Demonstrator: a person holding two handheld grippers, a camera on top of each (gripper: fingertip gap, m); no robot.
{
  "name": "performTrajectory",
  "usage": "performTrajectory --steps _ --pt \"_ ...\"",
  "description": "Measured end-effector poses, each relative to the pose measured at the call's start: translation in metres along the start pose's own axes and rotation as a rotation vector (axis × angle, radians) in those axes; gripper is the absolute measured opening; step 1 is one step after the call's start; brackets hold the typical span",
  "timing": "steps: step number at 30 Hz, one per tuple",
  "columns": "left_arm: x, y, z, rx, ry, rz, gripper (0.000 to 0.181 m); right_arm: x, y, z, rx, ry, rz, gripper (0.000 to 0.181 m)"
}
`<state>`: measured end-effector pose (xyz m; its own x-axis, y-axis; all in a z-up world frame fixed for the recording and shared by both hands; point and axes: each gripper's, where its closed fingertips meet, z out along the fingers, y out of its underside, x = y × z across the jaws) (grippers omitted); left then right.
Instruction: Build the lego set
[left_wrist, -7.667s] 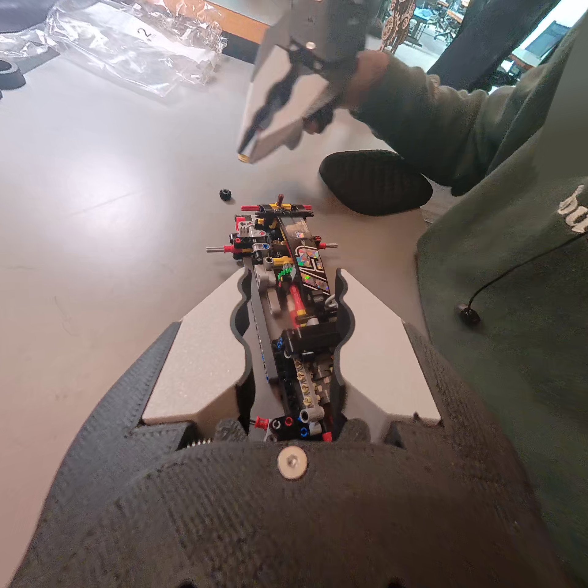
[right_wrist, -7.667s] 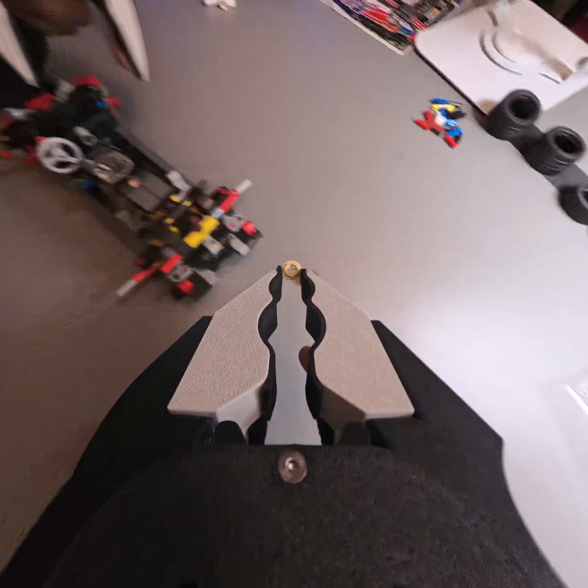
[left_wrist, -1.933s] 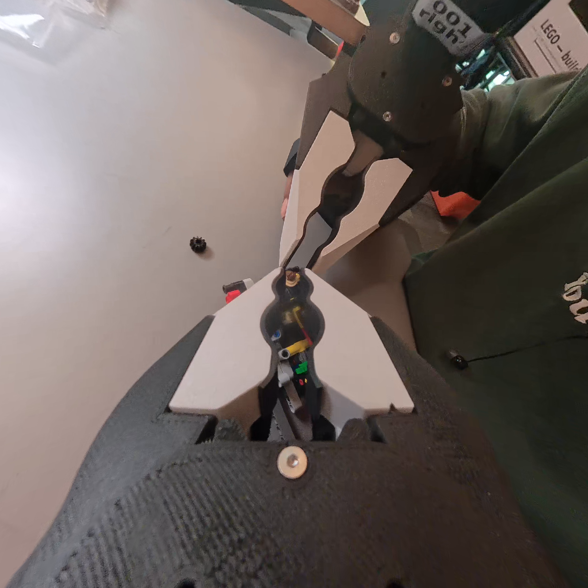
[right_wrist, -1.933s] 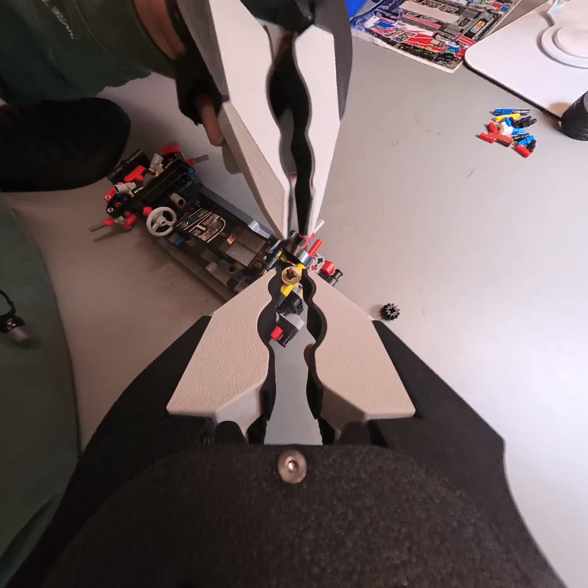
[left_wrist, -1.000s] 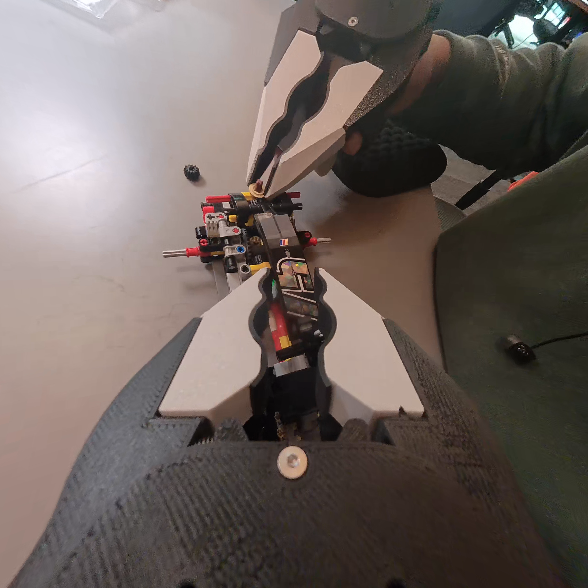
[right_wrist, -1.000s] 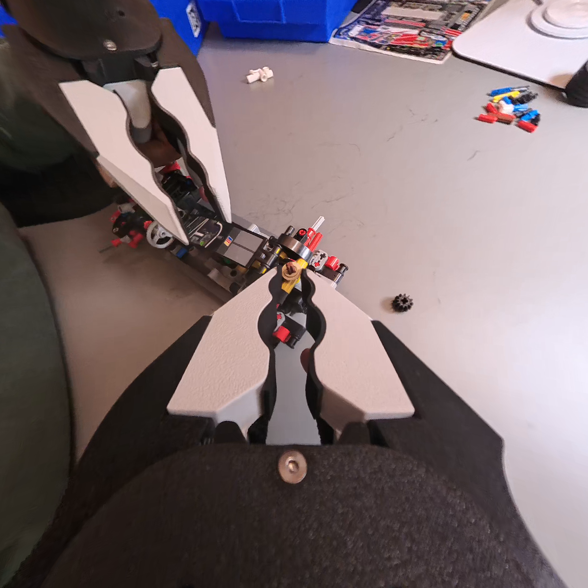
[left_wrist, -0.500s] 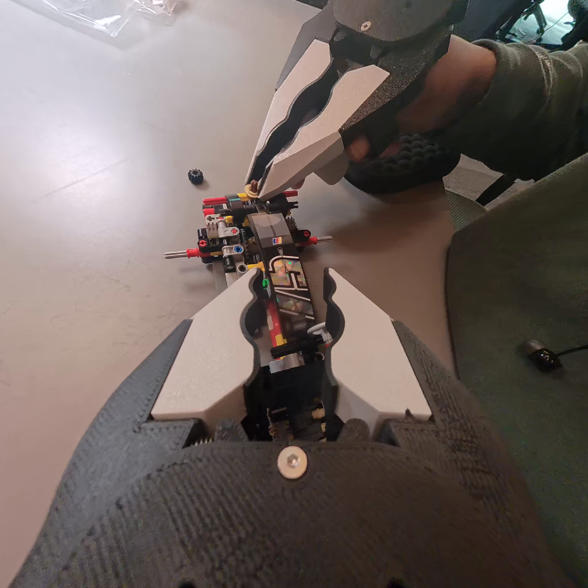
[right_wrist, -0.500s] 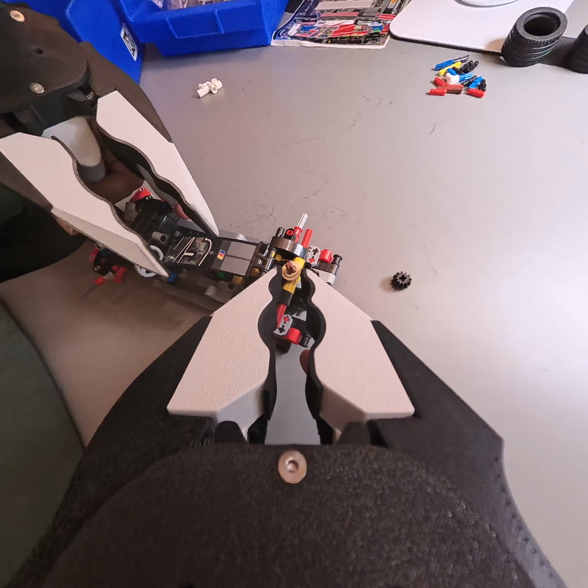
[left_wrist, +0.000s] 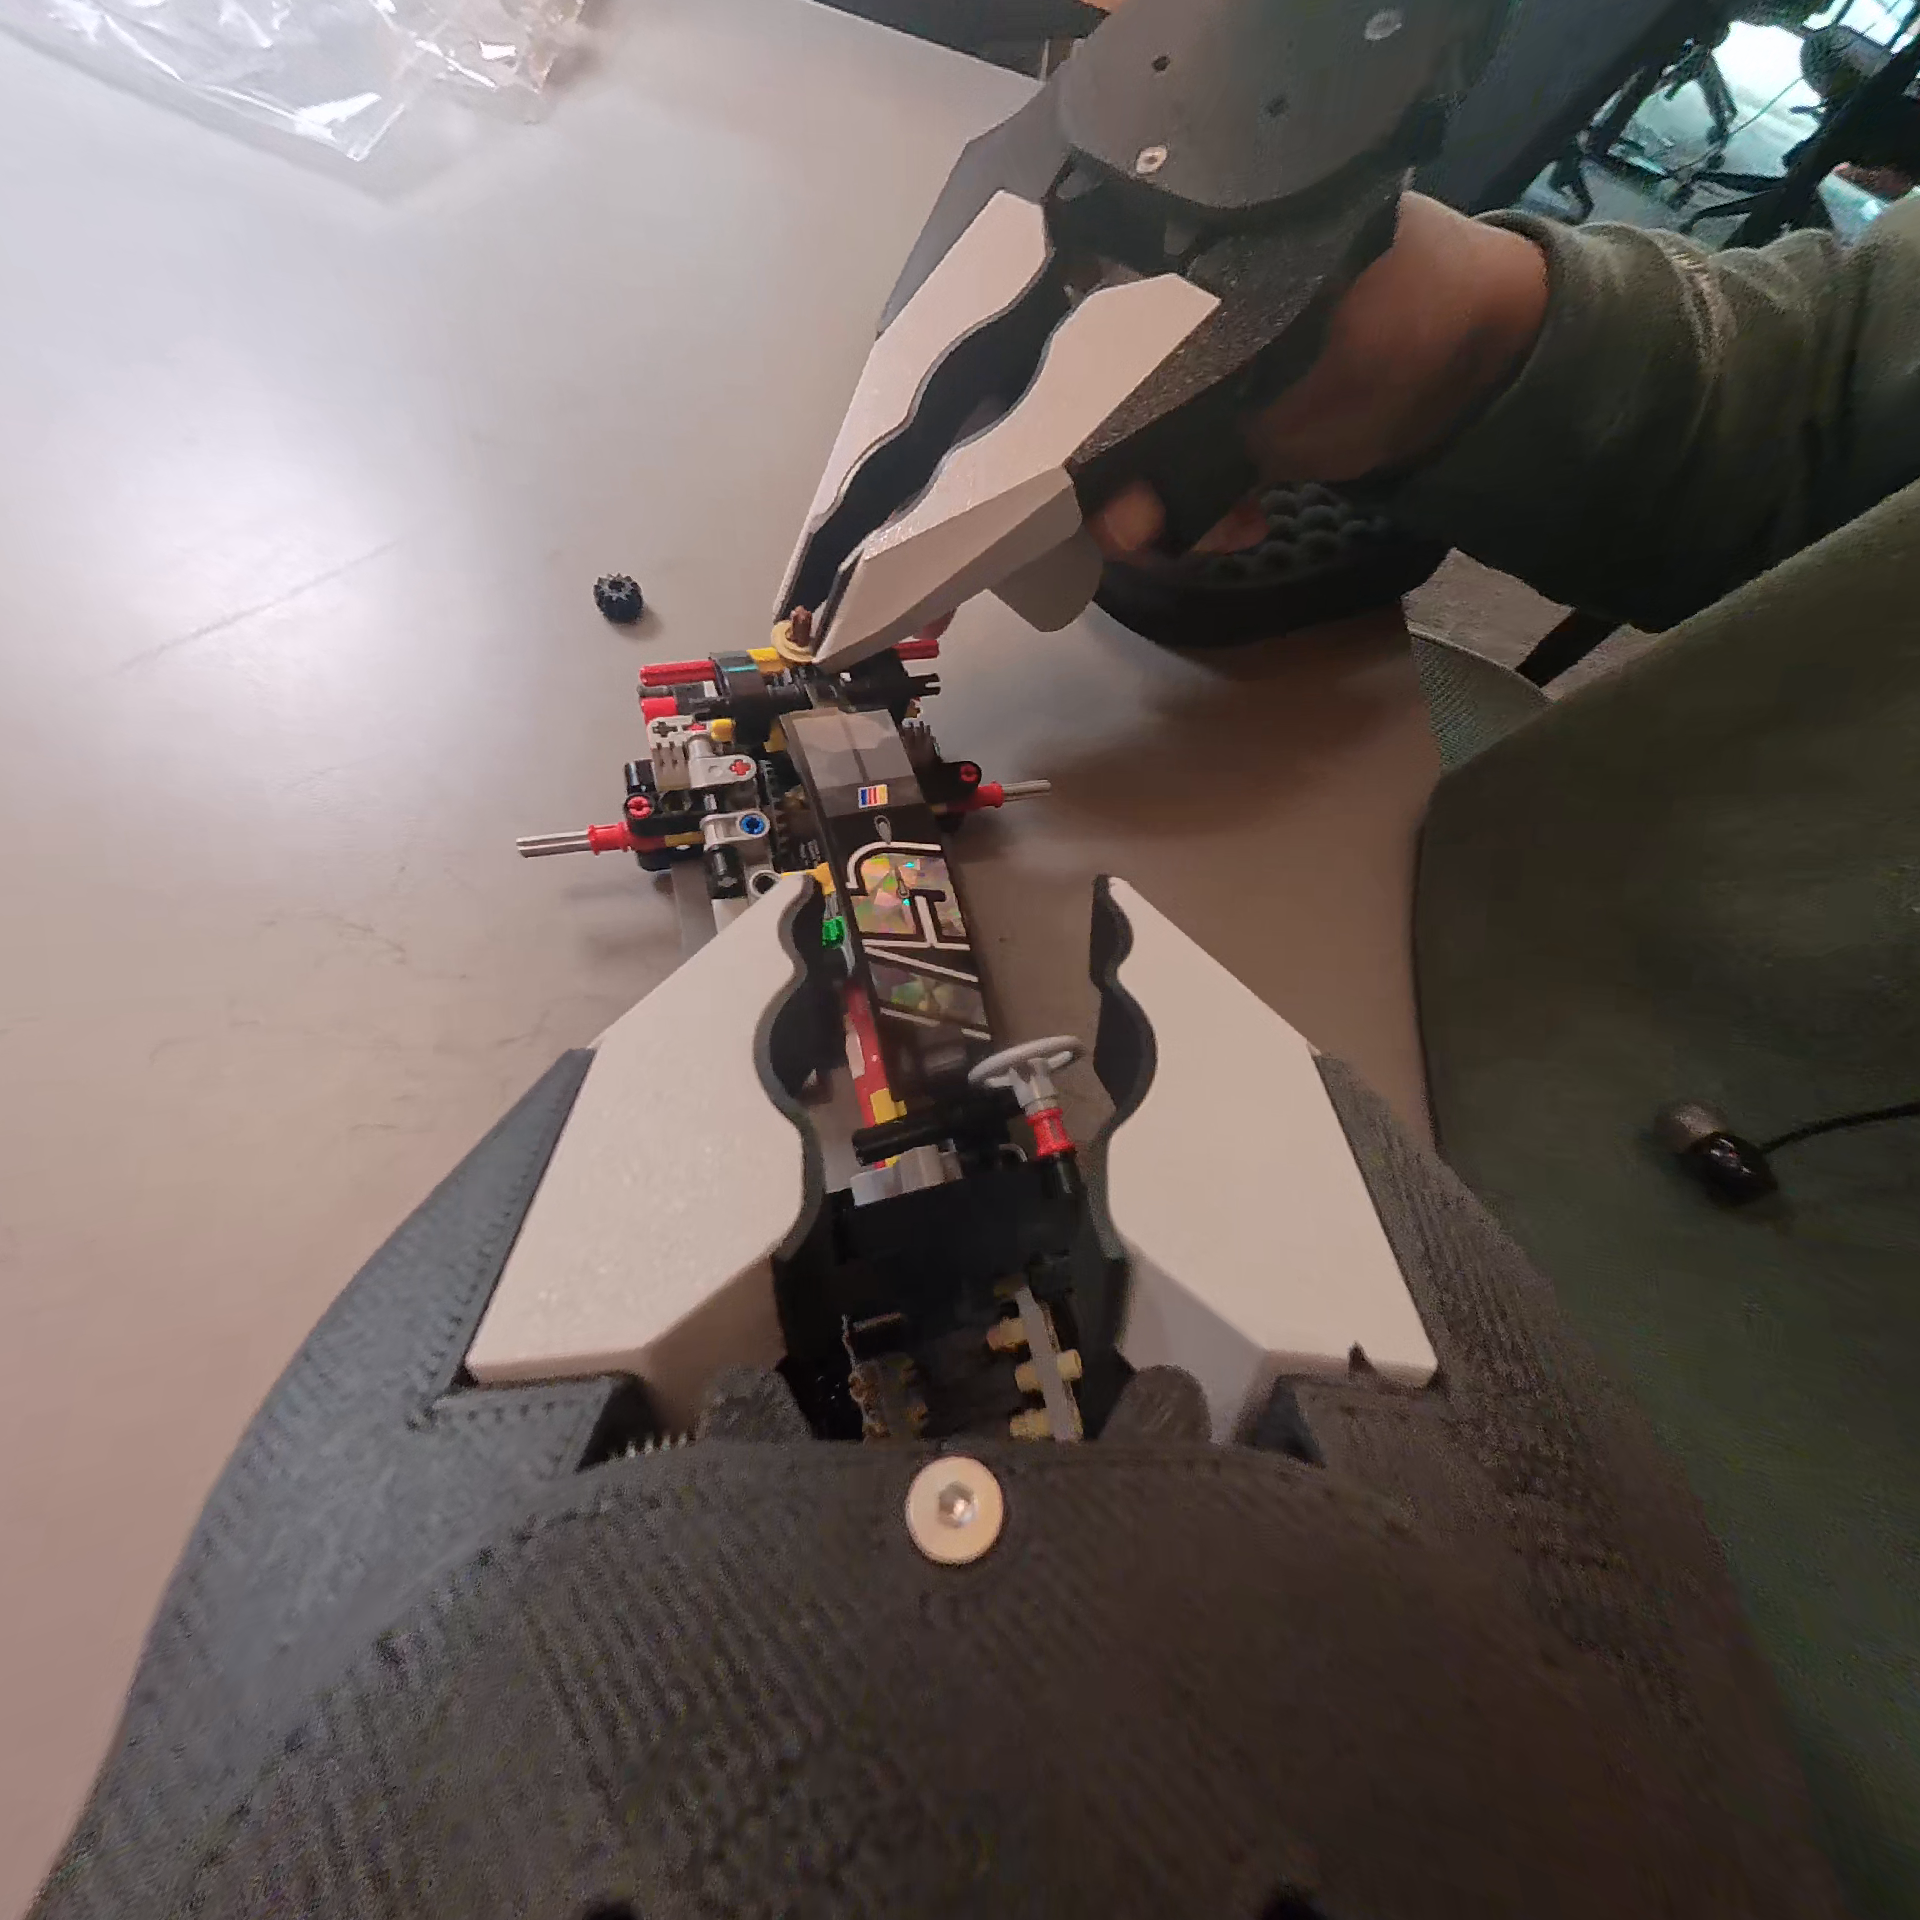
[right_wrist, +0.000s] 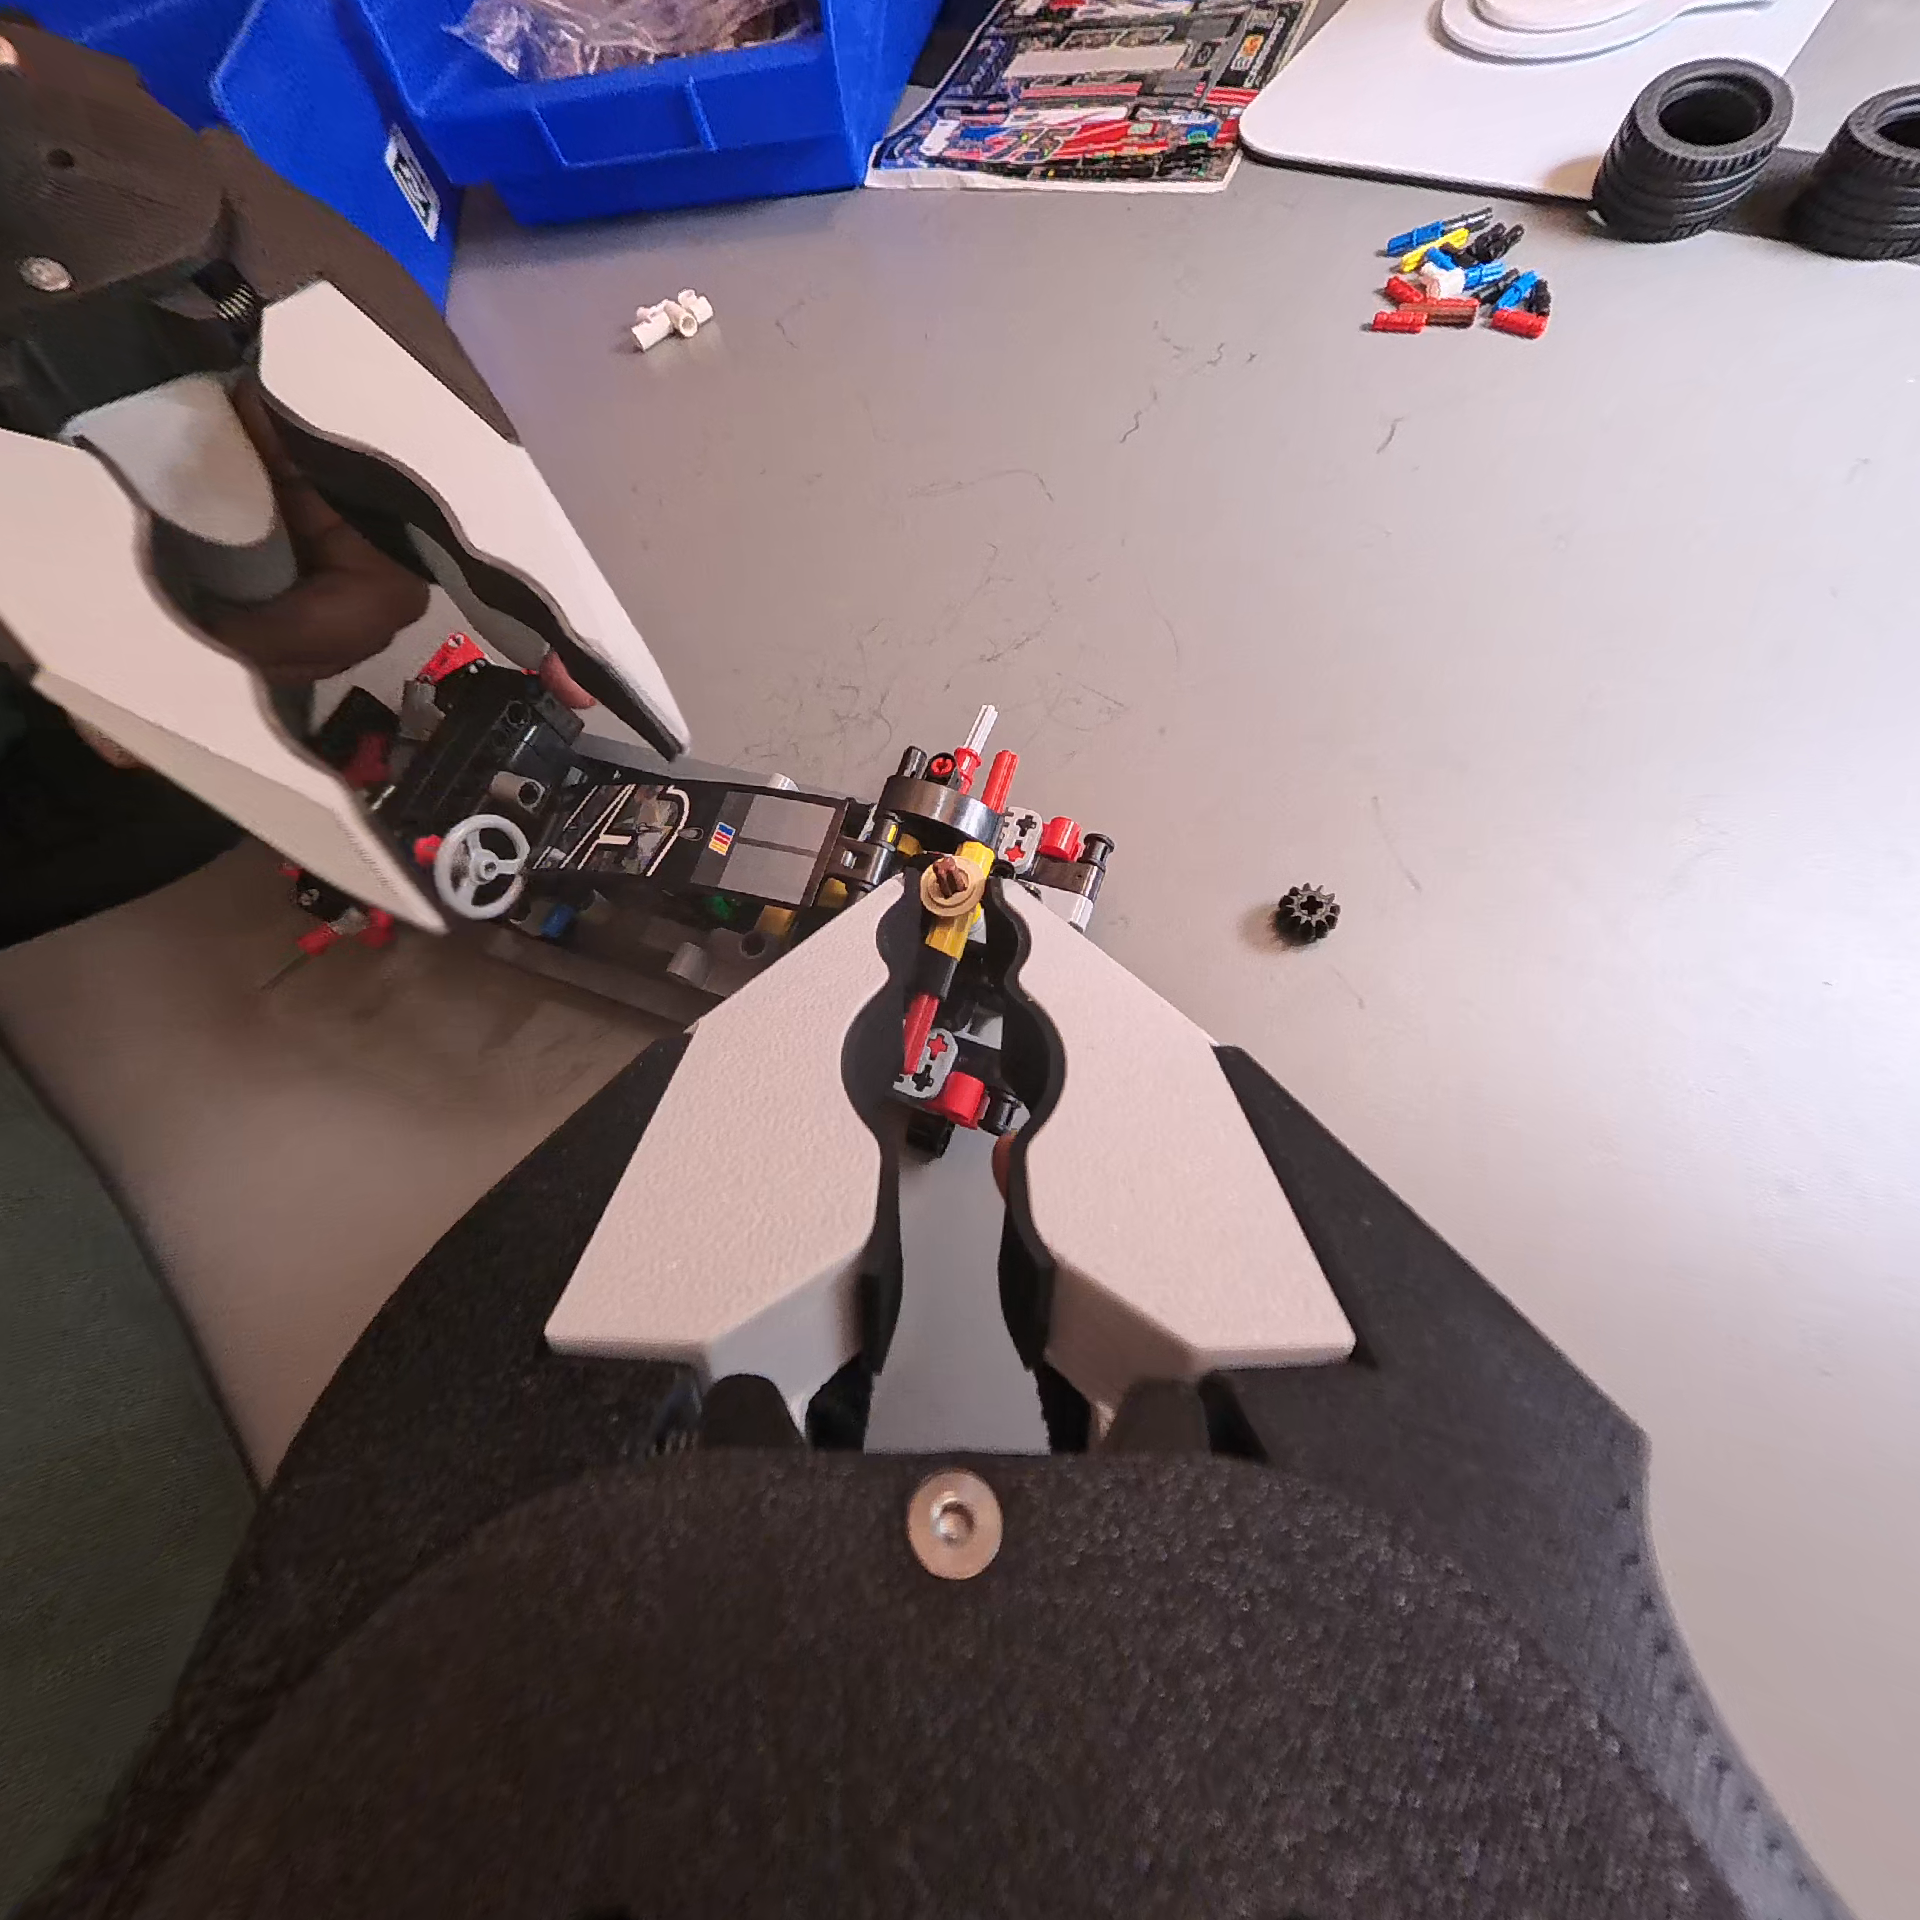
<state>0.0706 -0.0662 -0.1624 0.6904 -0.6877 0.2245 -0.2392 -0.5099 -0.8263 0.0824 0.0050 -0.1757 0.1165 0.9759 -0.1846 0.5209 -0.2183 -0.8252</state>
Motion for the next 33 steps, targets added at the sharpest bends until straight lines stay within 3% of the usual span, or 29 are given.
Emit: performTrajectory --steps 6,13,20,25,33 --pt "-0.002 0.002 -0.029 0.020 -0.043 0.025 0.071 -0.003 -0.035 -0.022 0.170 -0.099 0.036 0.025" --pt "-0.006 0.043 -0.049 -0.143 -0.126 0.050 0.089 0.039 -0.041 -0.035 0.168 -0.003 0.003 0.026" --pt "-0.011 0.057 -0.040 -0.211 -0.138 0.108 0.062 0.081 -0.024 -0.032 0.058 0.110 -0.155 0.023" --pt "-0.022 0.058 -0.047 -0.191 -0.120 0.130 0.050 0.079 0.017 -0.017 -0.129 -0.034 -0.332 0.021" --pt "-0.033 0.063 -0.061 -0.139 -0.052 0.160 0.050 0.079 0.021 0.013 -0.248 -0.197 -0.397 0.022"
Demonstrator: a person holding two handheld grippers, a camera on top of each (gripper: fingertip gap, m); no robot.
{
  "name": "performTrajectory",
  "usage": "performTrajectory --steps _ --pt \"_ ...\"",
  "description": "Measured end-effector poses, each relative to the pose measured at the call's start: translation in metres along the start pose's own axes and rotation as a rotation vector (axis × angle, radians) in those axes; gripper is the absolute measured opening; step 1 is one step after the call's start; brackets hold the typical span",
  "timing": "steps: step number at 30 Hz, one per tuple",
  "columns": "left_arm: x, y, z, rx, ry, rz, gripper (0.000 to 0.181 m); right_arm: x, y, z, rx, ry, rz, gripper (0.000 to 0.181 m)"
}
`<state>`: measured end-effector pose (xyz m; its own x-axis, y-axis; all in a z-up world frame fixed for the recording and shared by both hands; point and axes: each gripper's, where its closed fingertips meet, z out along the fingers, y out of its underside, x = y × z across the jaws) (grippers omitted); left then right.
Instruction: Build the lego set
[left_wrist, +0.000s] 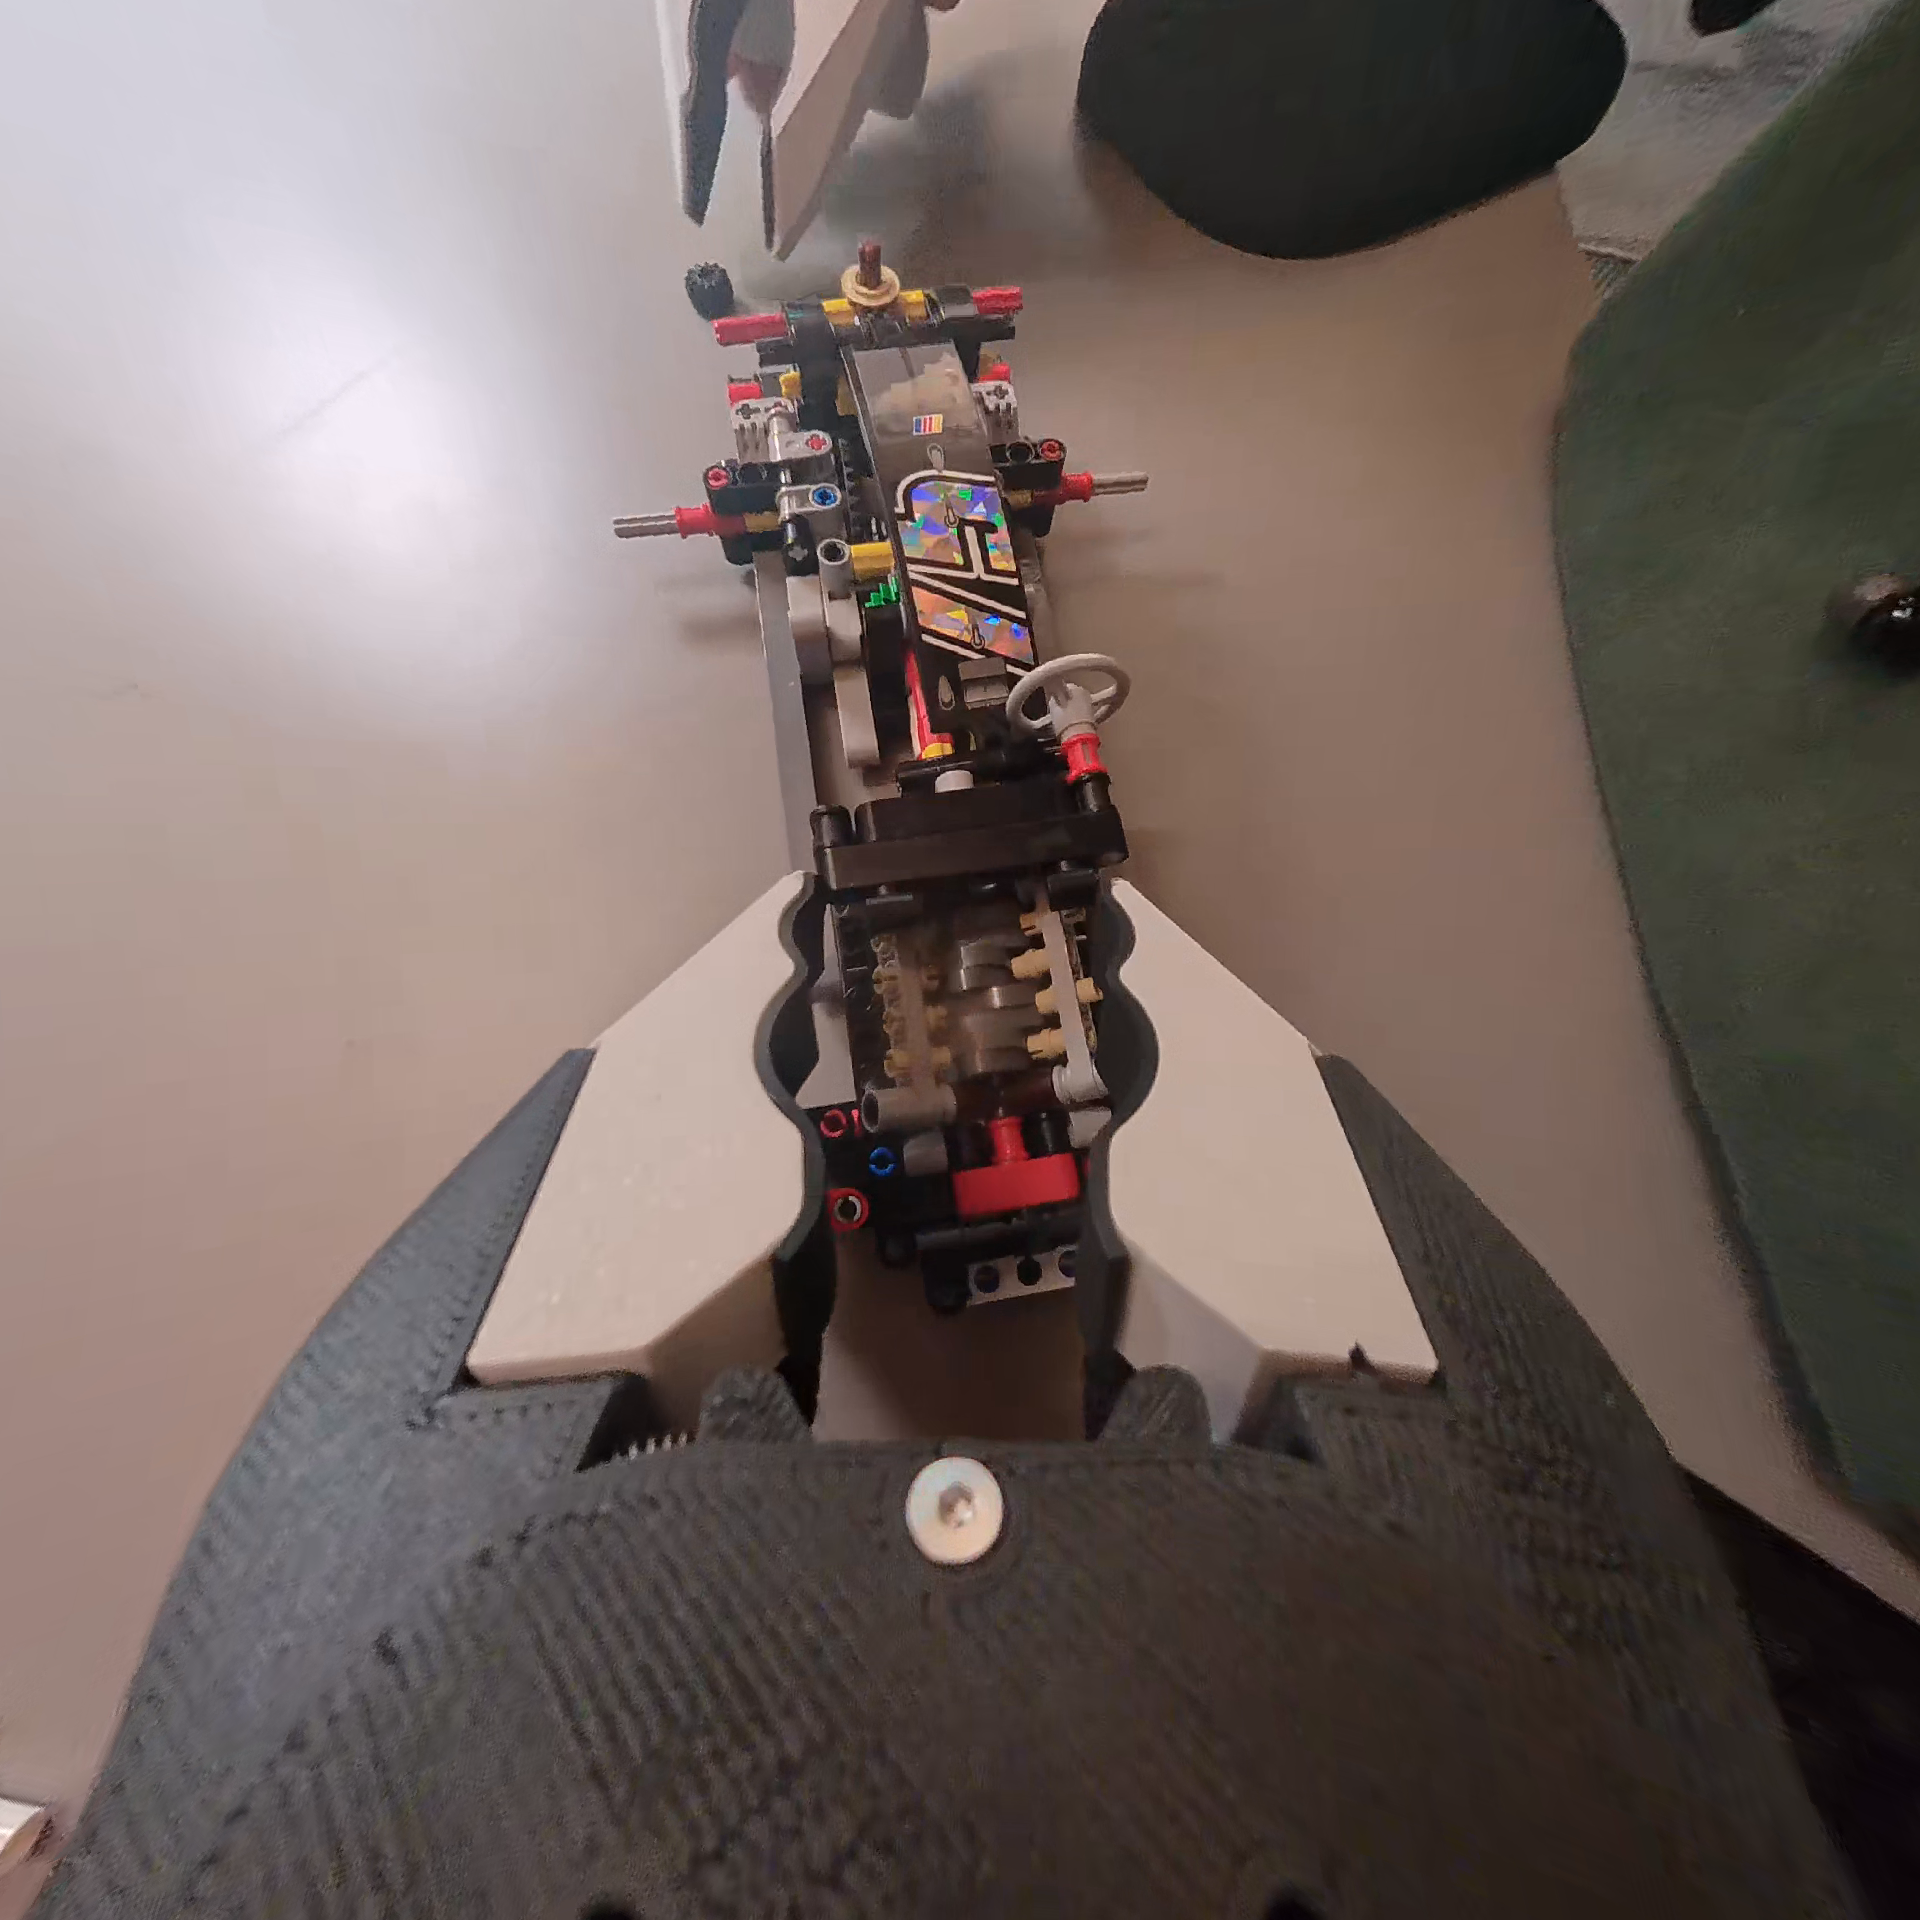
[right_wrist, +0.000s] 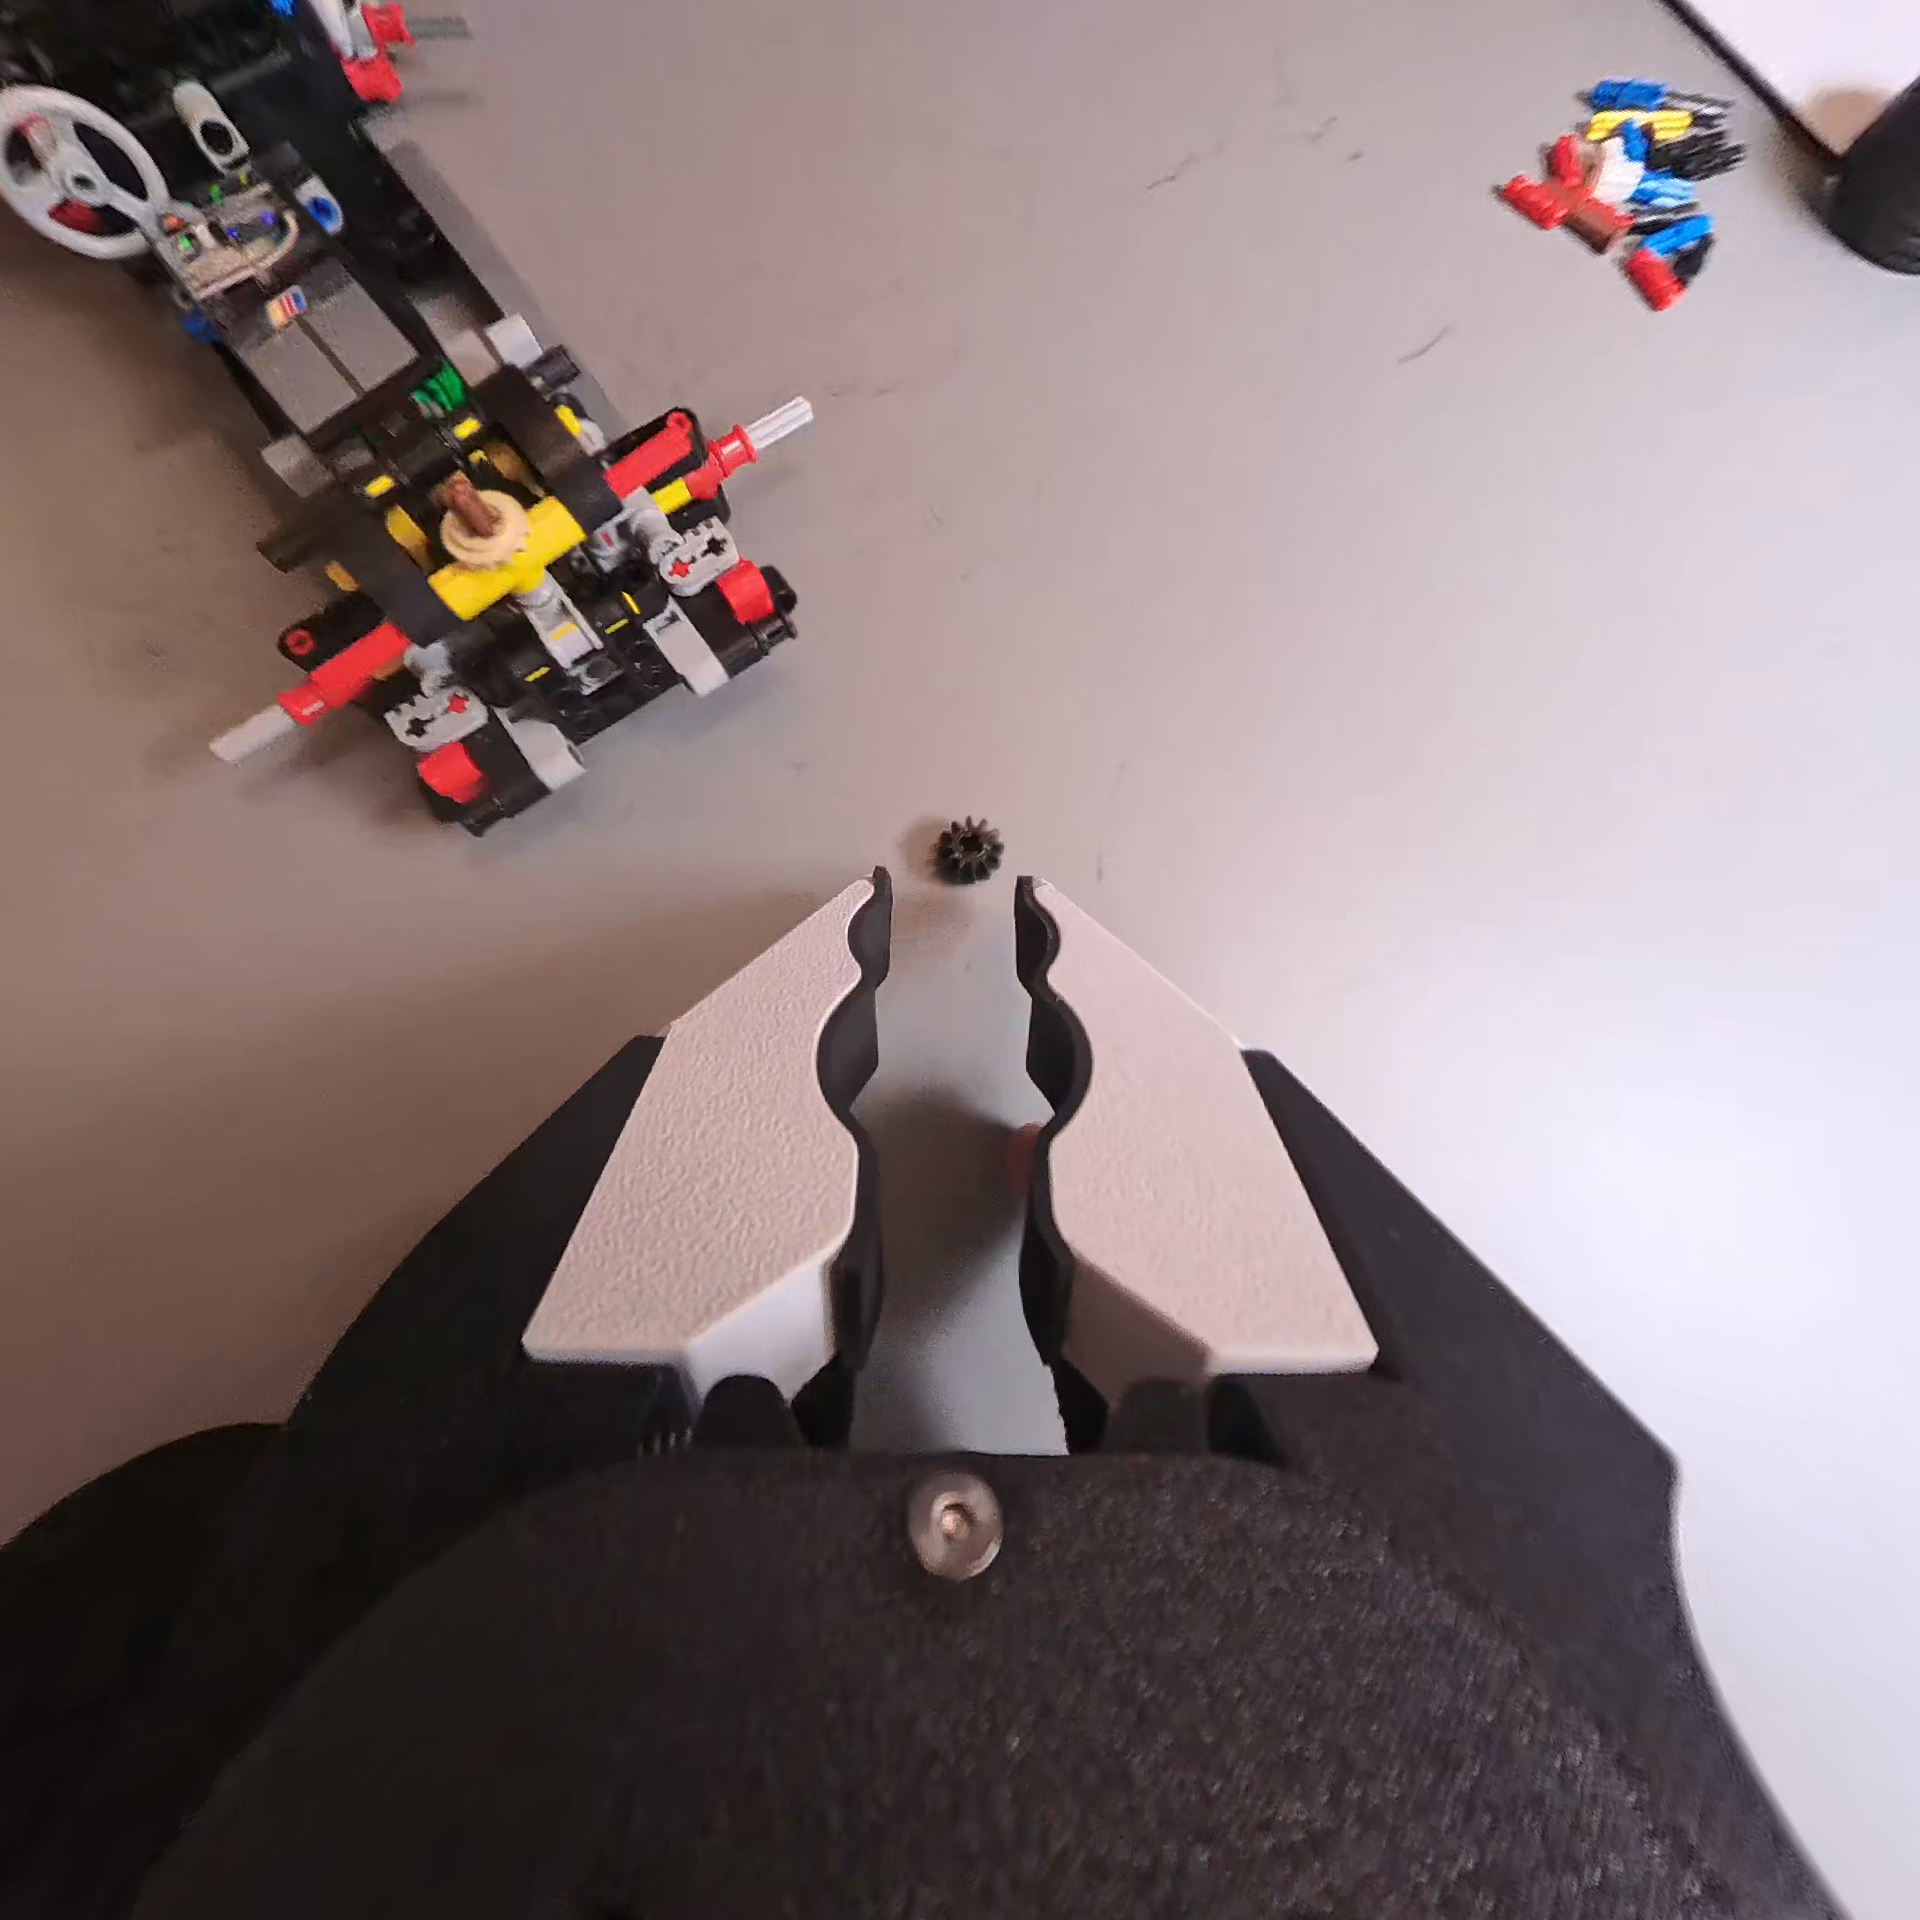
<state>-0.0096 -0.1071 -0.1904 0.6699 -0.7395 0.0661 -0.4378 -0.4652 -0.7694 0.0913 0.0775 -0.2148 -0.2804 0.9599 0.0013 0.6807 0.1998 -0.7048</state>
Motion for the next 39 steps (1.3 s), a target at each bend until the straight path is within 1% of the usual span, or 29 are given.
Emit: performTrajectory --steps 3,8,12,19,22,25,27,30,35,39 --pt "-0.001 0.002 -0.003 0.005 0.036 0.012 0.050 0.001 -0.004 0.005 -0.015 -0.048 -0.012 0.023" --pt "-0.007 0.003 -0.005 -0.011 0.099 0.039 0.050 -0.001 -0.004 0.008 -0.042 -0.085 -0.065 0.023" --pt "-0.010 0.003 -0.004 -0.021 0.144 0.054 0.050 -0.004 -0.002 0.008 -0.066 -0.105 -0.070 0.022" --pt "-0.007 0.003 -0.004 -0.027 0.204 0.069 0.050 -0.031 0.005 0.002 -0.087 -0.145 -0.104 0.019" --pt "-0.005 0.003 -0.005 -0.037 0.218 0.081 0.050 -0.028 0.004 0.000 -0.066 -0.122 -0.122 0.020" --pt "-0.005 0.003 -0.004 -0.040 0.219 0.079 0.050 -0.015 -0.001 0.001 -0.031 -0.113 -0.107 0.021" --pt "-0.005 0.002 -0.005 -0.039 0.213 0.065 0.050 -0.012 -0.001 0.003 -0.029 -0.141 -0.103 0.023" --pt "-0.007 -0.004 -0.008 -0.009 0.183 0.047 0.052 -0.014 -0.003 0.007 -0.042 -0.179 -0.133 0.023" --pt "-0.006 -0.013 -0.014 0.035 0.117 0.042 0.056 -0.016 -0.005 0.011 -0.051 -0.198 -0.159 0.021" --pt "-0.001 -0.016 -0.012 0.050 0.085 0.047 0.057 -0.018 -0.005 0.012 -0.060 -0.197 -0.170 0.015"
